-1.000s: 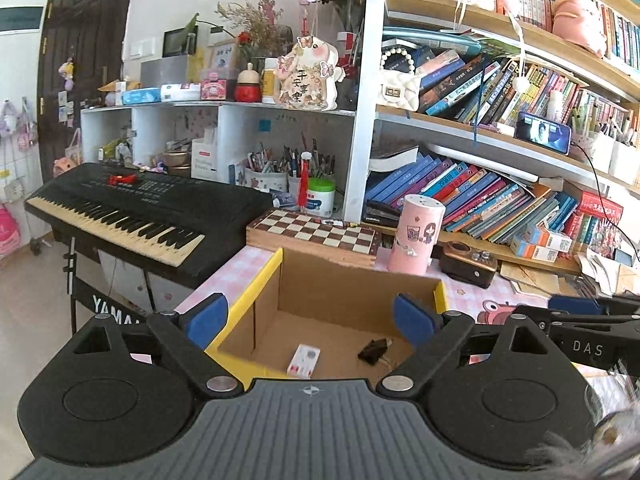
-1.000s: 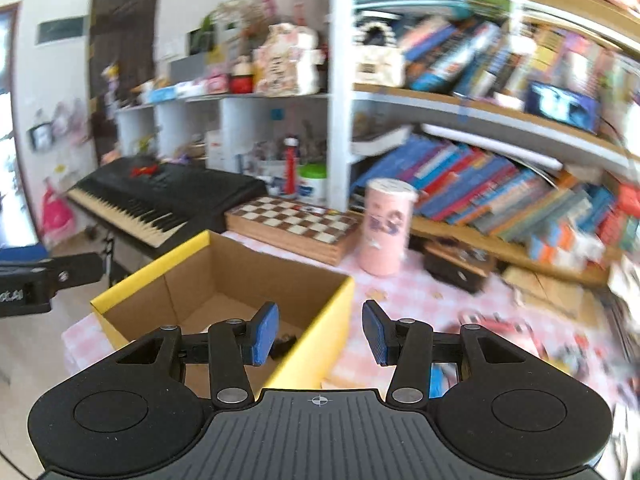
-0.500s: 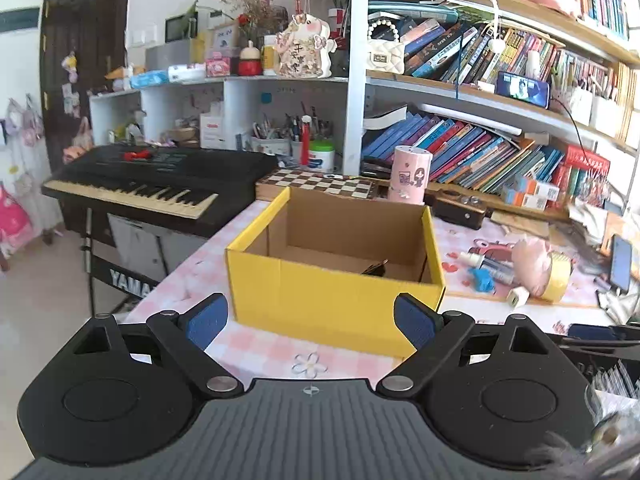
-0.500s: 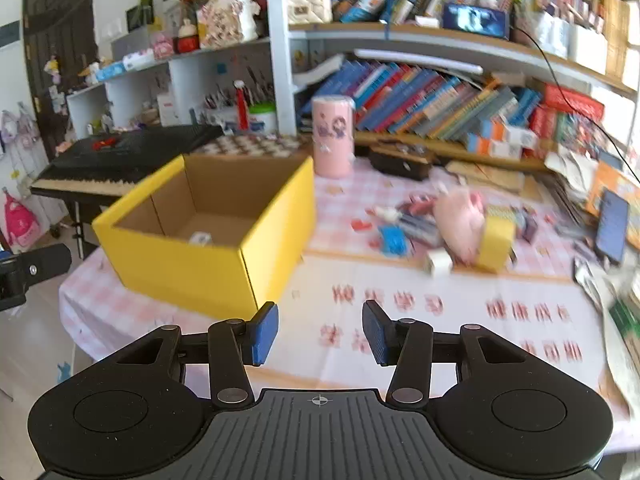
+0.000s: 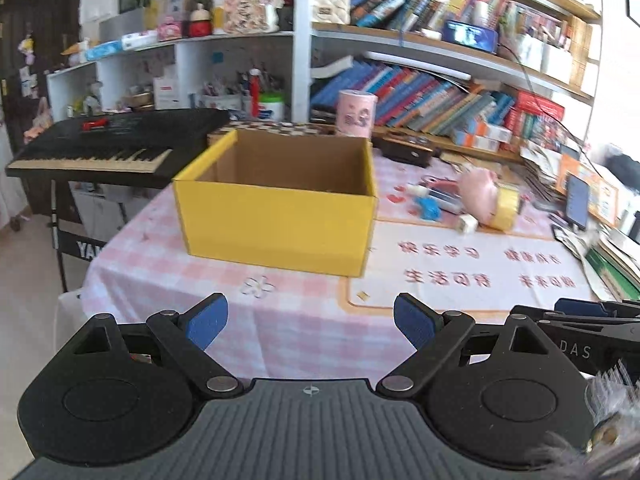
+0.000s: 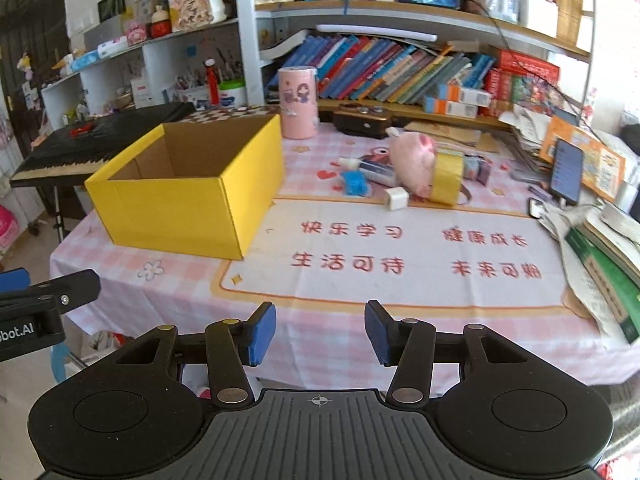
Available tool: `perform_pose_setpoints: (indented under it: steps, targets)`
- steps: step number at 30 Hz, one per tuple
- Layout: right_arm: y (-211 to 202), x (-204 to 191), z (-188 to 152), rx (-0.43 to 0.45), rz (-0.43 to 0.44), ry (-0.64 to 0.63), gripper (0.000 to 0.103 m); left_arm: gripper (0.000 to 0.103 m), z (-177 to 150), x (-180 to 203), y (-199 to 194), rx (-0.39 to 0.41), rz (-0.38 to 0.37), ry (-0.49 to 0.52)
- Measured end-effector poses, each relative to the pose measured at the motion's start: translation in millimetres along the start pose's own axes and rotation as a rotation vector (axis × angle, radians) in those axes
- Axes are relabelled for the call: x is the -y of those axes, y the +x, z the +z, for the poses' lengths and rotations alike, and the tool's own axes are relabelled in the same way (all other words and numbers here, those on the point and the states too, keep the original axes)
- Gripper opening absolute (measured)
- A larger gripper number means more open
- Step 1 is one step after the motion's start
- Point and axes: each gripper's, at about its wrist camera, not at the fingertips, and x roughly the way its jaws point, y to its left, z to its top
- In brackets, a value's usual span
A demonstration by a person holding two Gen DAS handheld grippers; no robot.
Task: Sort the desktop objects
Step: 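Withdraw both open tools from the yellow box back over the table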
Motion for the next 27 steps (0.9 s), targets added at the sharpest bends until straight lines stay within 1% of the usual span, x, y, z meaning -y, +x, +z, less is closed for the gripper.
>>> perform_pose_setpoints:
  steps: [3,11,15,19,27]
  targets:
    - [-6.7,7.0,-5.0,0.004,-0.023,0.023,0.05,0.09,-3.3,8.5,-0.7,-0.009,-0.029,0.014]
    - [-11.3,21.7,-16.9,-0.027,-0.066,0.076,0.051,0.09,-7.4,21.4,1.6,-0.039,-0.075,0.051]
    - [-10.7,26.0,-21.8,-0.041,-0.077,0.096,0.051,0.09,-5.9,26.4,1.6,-0.033,-0.085,0.076]
    - [-9.9,30.6,-20.1,-0.04,-0.088,0.107,0.051,0.09,-0.6,30.7,5.6,-0.026,-0.094,0.078]
    - [-5.7,49.6,-13.1,-0.04,-0.117,0.133,0.052,0.09,7.4,48.6,18.6,-0.032,-0.136,0.093]
